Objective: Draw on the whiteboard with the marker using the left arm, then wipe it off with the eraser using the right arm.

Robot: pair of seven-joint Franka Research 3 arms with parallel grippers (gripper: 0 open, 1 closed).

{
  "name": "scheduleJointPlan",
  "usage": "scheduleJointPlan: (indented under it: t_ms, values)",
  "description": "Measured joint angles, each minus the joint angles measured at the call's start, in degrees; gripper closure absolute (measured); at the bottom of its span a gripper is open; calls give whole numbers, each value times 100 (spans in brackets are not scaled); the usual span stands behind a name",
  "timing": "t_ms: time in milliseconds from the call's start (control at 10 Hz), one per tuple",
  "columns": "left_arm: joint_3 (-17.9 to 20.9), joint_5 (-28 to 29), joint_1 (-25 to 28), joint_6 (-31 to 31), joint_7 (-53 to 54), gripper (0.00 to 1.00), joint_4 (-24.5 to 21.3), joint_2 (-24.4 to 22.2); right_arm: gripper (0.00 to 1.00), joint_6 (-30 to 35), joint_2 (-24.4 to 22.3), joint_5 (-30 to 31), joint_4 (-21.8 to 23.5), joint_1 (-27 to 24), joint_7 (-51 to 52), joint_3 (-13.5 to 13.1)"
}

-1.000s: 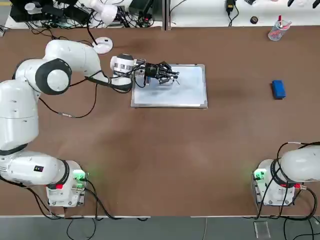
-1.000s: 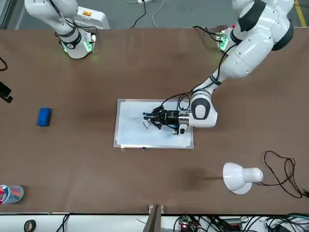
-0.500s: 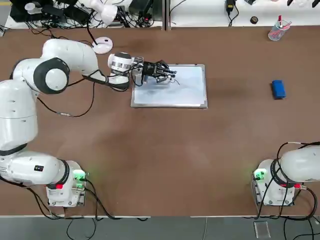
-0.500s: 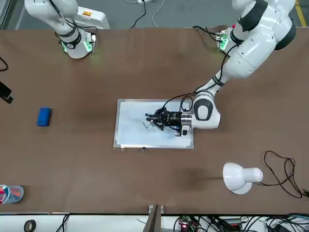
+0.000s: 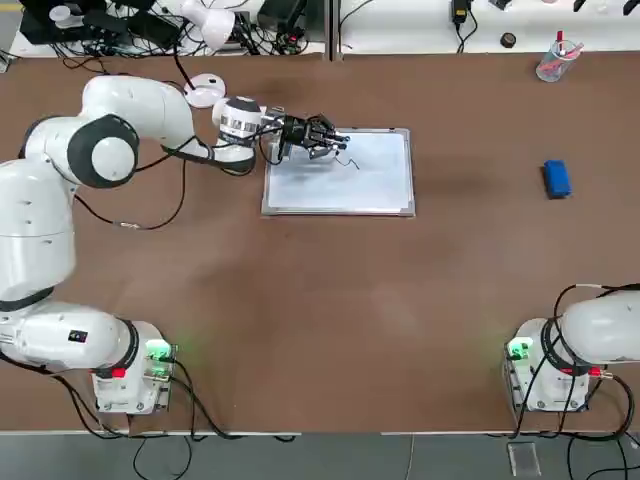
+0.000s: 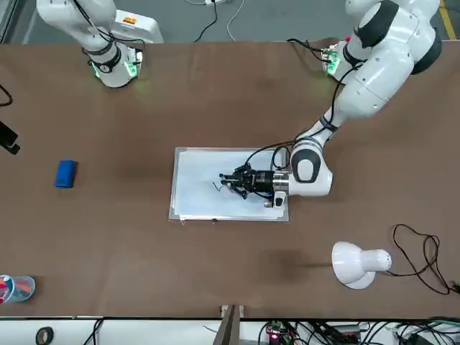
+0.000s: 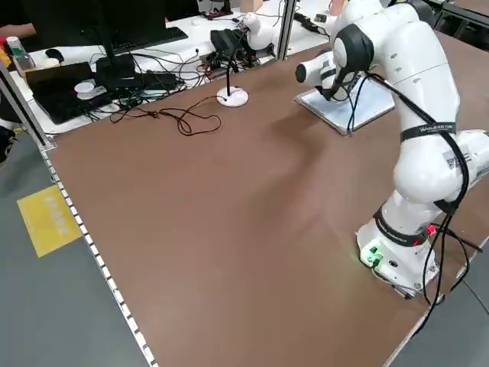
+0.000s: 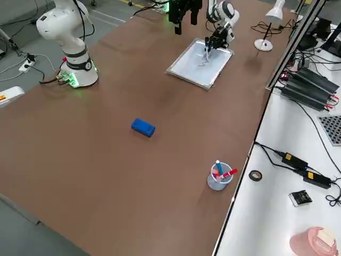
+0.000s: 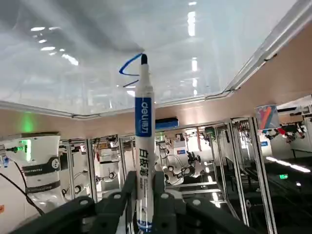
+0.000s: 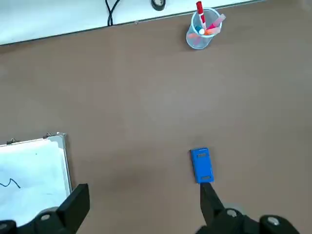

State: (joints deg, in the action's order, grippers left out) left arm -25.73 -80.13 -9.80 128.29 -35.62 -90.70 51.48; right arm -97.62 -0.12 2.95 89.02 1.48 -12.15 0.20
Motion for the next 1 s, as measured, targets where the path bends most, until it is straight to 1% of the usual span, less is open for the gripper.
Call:
scheduleJointPlan:
  t_ms: [200,400,600,700,900,1000]
  values:
    - [1,493,20,1,-576,82,114,-179,0,0,0,0,10,0,0,0]
    - [7,1236,48,3,-1014,82,203,-473,0,0,0,0,15,0,0,1]
    - [41,2366,177,-19,-1269,82,216,-783,0,0,0,0,24,0,0,2]
    - [44,3082,315,-161,-1313,82,216,-900,0,1,0,0,35,0,0,2]
    - [45,4545,669,-741,-1284,82,216,-1102,0,10,3,0,85,-1,0,3]
    - [42,5123,833,-1035,-1193,82,215,-1185,0,16,4,0,130,-22,1,25]
